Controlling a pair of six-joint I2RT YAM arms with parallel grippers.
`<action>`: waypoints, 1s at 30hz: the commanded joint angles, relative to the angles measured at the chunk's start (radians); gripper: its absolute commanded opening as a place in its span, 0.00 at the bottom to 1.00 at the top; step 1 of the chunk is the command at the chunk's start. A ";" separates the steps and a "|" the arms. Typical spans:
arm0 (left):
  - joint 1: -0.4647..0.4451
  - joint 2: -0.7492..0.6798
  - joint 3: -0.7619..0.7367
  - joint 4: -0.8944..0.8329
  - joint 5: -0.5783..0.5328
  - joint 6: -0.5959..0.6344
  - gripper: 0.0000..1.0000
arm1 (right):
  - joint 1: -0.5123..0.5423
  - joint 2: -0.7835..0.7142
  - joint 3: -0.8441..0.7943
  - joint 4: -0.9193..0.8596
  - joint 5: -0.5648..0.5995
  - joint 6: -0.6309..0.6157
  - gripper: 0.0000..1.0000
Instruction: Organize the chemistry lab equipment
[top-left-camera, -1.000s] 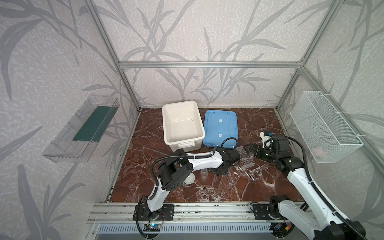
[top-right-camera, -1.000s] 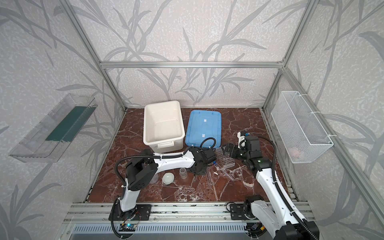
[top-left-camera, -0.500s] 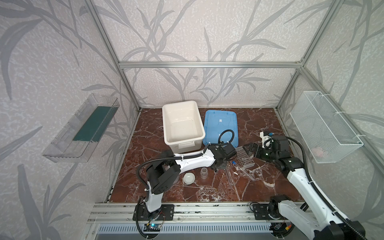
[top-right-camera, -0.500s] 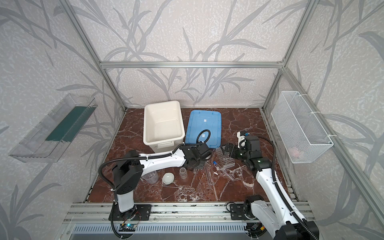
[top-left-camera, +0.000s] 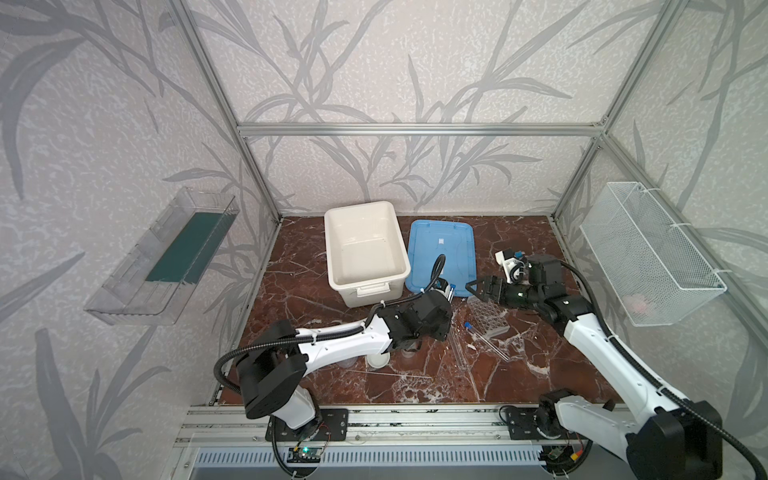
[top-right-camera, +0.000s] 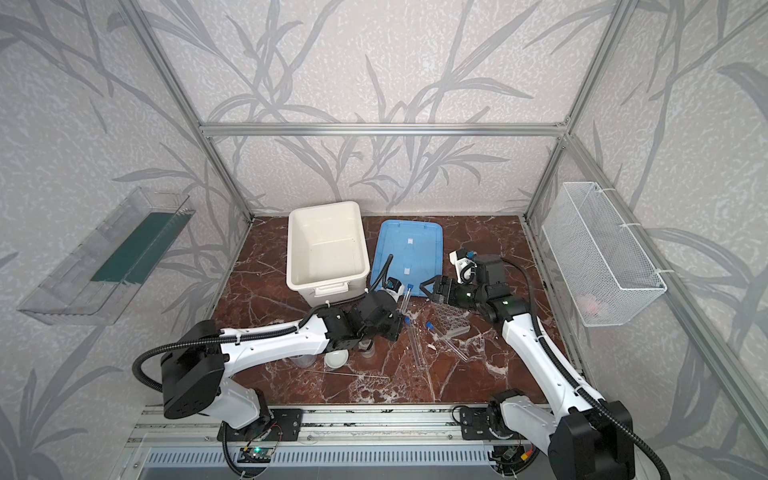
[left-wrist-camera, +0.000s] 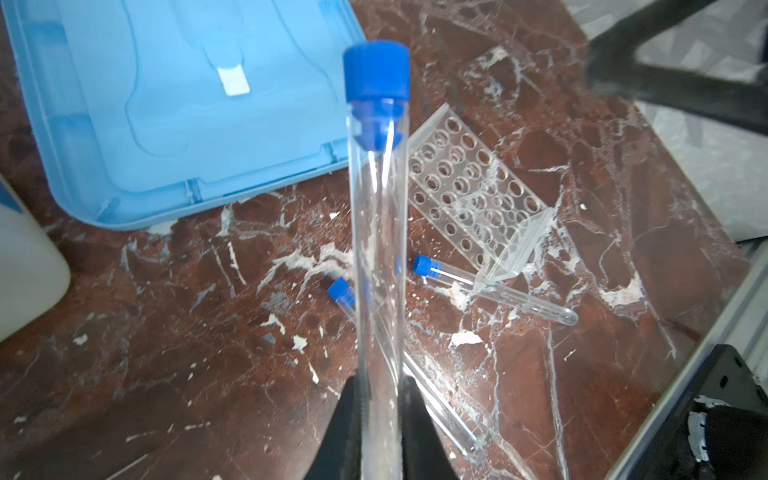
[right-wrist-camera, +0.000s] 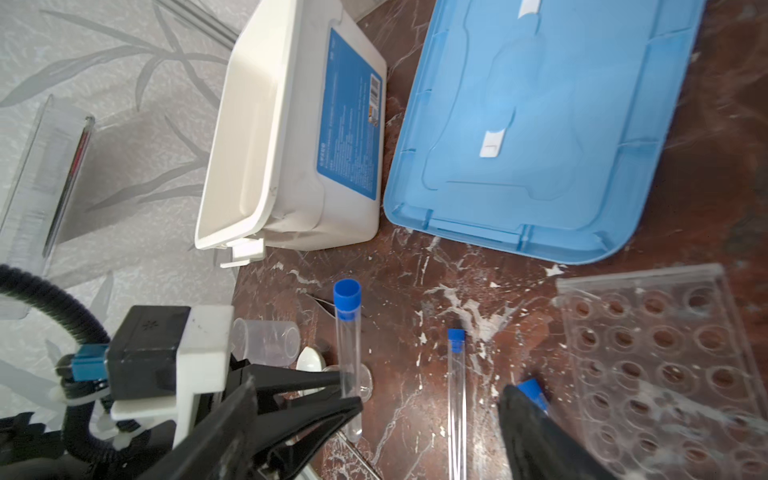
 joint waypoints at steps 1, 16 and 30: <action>0.002 -0.038 -0.025 0.122 0.026 0.052 0.16 | 0.048 0.057 0.037 0.033 -0.007 0.000 0.81; 0.000 -0.018 -0.016 0.135 0.053 0.049 0.16 | 0.102 0.139 0.064 0.087 0.035 -0.001 0.42; 0.000 0.017 0.017 0.118 0.057 0.036 0.17 | 0.102 0.112 0.046 0.071 0.053 -0.005 0.17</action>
